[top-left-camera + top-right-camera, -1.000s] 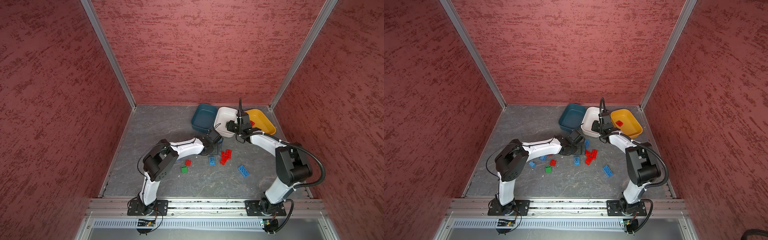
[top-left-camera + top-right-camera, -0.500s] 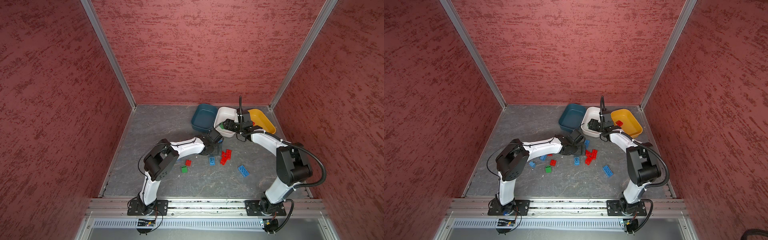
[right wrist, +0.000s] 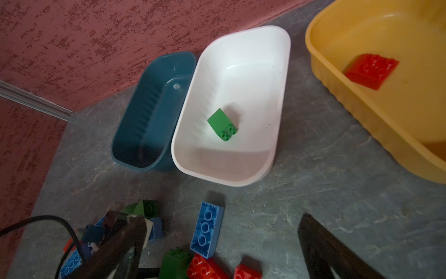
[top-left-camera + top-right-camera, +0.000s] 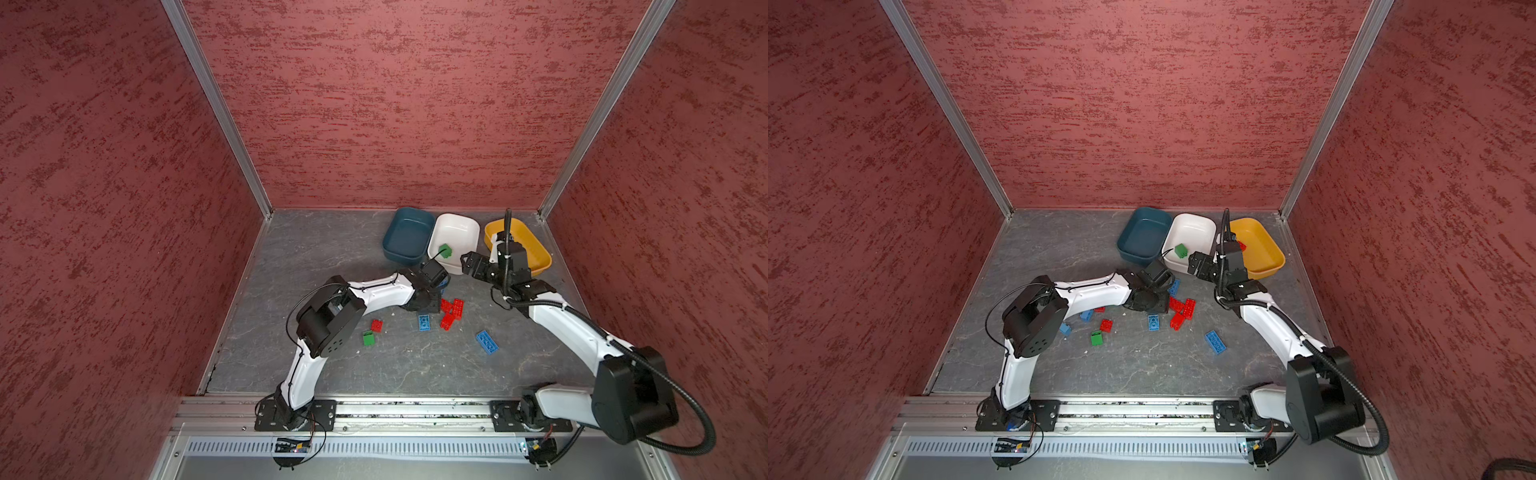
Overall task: Sort the legos into containers by color
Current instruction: 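Grasp another tall green brick with the left gripper while the right withdraws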
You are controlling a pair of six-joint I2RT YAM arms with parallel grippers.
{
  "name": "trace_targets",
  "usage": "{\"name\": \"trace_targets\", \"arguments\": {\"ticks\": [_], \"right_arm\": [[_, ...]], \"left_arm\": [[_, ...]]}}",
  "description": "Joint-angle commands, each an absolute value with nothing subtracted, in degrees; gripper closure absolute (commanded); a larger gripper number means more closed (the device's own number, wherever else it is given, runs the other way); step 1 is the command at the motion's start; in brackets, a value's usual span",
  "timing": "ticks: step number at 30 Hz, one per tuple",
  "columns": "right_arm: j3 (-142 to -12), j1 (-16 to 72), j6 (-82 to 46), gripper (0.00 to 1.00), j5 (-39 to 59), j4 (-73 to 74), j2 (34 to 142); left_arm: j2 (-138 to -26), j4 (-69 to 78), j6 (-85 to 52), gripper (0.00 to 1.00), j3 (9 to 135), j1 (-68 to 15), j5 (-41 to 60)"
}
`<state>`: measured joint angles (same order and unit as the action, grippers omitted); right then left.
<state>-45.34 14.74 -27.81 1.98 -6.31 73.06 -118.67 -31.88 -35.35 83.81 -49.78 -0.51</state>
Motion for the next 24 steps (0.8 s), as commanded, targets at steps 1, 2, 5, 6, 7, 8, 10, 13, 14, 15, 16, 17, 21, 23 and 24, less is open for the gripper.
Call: {"name": "trace_targets", "arguments": {"ticks": [1, 2, 5, 6, 7, 8, 10, 13, 14, 15, 16, 17, 21, 23, 24], "right_arm": [[-43.7, 14.6, -26.2, 0.01, -0.3, -6.0, 70.2], [-43.3, 14.6, -26.0, 0.01, -0.8, -6.3, 69.5], [-41.9, 14.4, -25.7, 0.01, -2.2, -5.6, 67.8], [-41.5, 14.5, -25.4, 0.01, -2.2, -5.1, 67.4], [-41.3, 14.4, -25.3, 0.01, -2.4, -4.9, 67.3], [-41.4, 14.4, -25.4, 0.01, -2.5, -4.8, 67.3], [-41.6, 14.4, -25.6, 0.01, -3.0, -4.7, 67.7], [-42.0, 14.3, -25.6, 0.01, -2.9, -4.7, 68.3], [-42.0, 14.3, -25.6, 0.01, -2.7, -4.8, 68.5], [-42.2, 14.3, -25.4, 0.01, -2.5, -5.0, 68.6], [-42.3, 14.3, -25.4, 0.01, -2.5, -5.2, 68.7], [-42.1, 14.2, -25.0, 0.01, -1.7, -5.0, 68.8], [-41.7, 14.3, -25.2, 0.01, -1.7, -5.2, 69.3], [-40.9, 14.3, -26.6, 0.01, -3.0, -4.6, 68.9], [-40.3, 14.3, -26.9, 0.01, -3.1, -4.0, 68.7]], "left_arm": [[-119.9, -33.8, -35.5, 0.43, 84.2, -49.9, -2.0], [-119.8, -33.9, -35.6, 0.46, 84.1, -49.9, -2.4], [-119.2, -33.8, -36.1, 0.52, 83.7, -50.0, -3.5], [-118.9, -33.5, -36.1, 0.54, 83.3, -50.0, -3.7], [-118.6, -33.1, -36.1, 0.56, 83.0, -50.1, -3.9], [-118.1, -32.4, -36.0, 0.58, 82.5, -50.2, -4.0], [-117.5, -31.4, -35.7, 0.63, 81.7, -50.2, -3.7], [-117.5, -31.3, -35.7, 0.69, 81.6, -50.2, -3.8], [-117.5, -31.3, -35.6, 0.71, 81.7, -50.2, -3.7], [-117.6, -31.2, -35.6, 0.74, 81.7, -50.3, -3.7], [-117.5, -31.1, -35.5, 0.76, 81.7, -50.3, -3.8], [-117.4, -31.0, -35.4, 0.79, 81.6, -50.4, -4.0], [-114.3, -28.9, -35.9, 0.88, 79.5, -51.5, -8.8], [-112.0, -26.6, -35.9, 0.94, 77.8, -51.8, -10.2], [-111.1, -25.2, -35.6, 1.0, 77.3, -51.9, -10.3]]}}
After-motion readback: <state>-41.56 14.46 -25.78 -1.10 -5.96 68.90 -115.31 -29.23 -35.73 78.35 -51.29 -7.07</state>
